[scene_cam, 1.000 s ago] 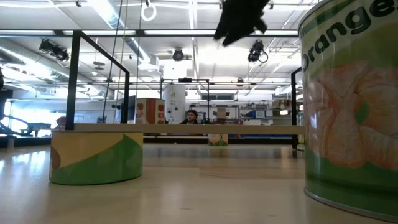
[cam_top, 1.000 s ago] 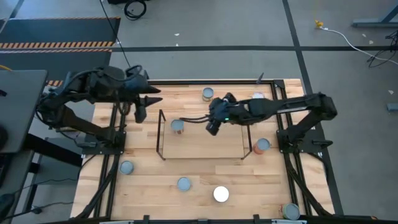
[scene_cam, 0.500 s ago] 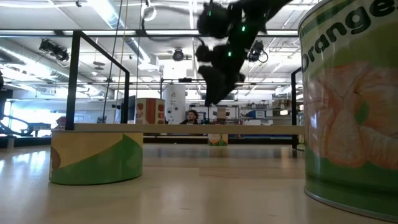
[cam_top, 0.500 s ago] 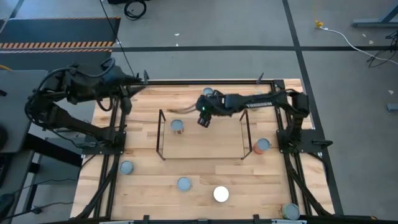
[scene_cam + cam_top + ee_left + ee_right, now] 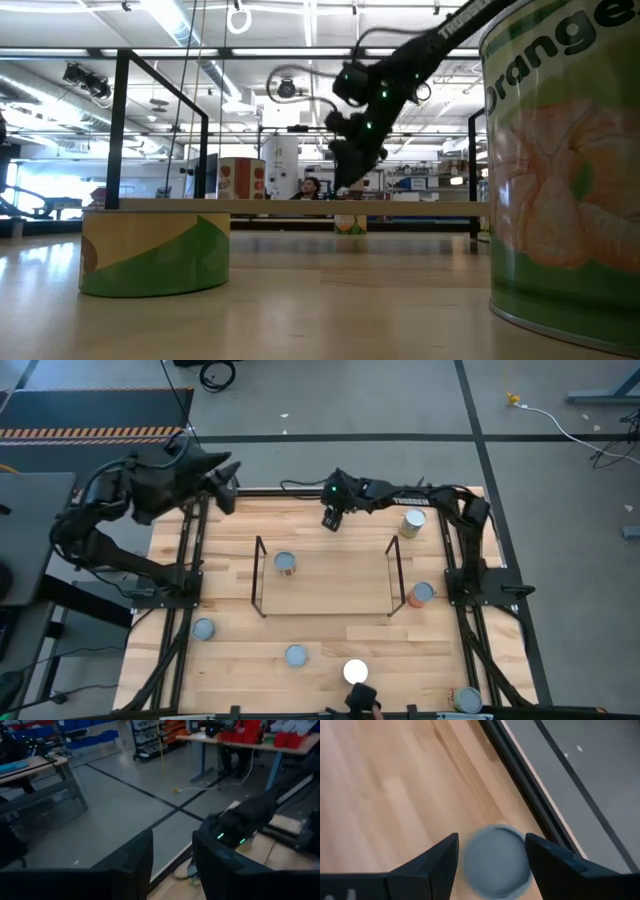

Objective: Pick and place cans onto a shelf
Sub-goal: Put the canned peaches on the shelf

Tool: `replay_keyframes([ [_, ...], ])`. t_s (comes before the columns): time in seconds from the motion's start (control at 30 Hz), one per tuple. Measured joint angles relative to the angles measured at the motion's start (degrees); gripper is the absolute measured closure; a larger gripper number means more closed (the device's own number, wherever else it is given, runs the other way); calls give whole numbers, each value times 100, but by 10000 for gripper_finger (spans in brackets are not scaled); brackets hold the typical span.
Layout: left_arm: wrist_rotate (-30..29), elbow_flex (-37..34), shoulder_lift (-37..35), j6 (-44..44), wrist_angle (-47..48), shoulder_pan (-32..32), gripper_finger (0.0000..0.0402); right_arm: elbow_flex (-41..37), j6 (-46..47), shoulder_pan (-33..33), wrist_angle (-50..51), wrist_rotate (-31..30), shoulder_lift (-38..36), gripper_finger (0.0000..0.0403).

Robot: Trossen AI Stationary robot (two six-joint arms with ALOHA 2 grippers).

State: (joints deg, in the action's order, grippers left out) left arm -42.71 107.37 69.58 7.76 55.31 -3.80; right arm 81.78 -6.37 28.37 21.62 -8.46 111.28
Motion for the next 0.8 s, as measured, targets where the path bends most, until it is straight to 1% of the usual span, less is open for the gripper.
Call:
replay_keyframes([
  [0.07, 232, 0, 133, -192, -208, -81, 260, -3, -84, 70, 37, 85, 81, 167],
  [0.17, 613, 0, 311, -535, -407, -268, 260, -3, -136, 70, 90, 375, 156, 167],
  [0.23, 729, 0, 397, -745, -502, -424, 260, -3, -164, 43, -15, 380, 254, 167],
  [0.33, 740, 0, 446, -1005, -545, -632, 260, -3, -183, 19, -27, 215, 407, 169],
  [0.4, 788, 0, 445, -1293, -526, -714, 260, -2, -239, 3, -3, -3, 497, 172],
  [0.47, 1048, 0, 391, -1566, -464, -782, 260, 10, -290, -19, -62, -275, 577, 176],
  [0.53, 1468, 0, 300, -1725, -322, -859, 260, 17, -329, -30, -102, -459, 644, 180],
  [0.67, 2385, 7, 134, -1703, 662, -1067, 264, 16, -346, -23, -138, -451, 649, 190],
  [0.8, 2879, 7, 118, -1592, 2064, -1267, 264, 4, -394, -23, -183, -448, 632, 202],
])
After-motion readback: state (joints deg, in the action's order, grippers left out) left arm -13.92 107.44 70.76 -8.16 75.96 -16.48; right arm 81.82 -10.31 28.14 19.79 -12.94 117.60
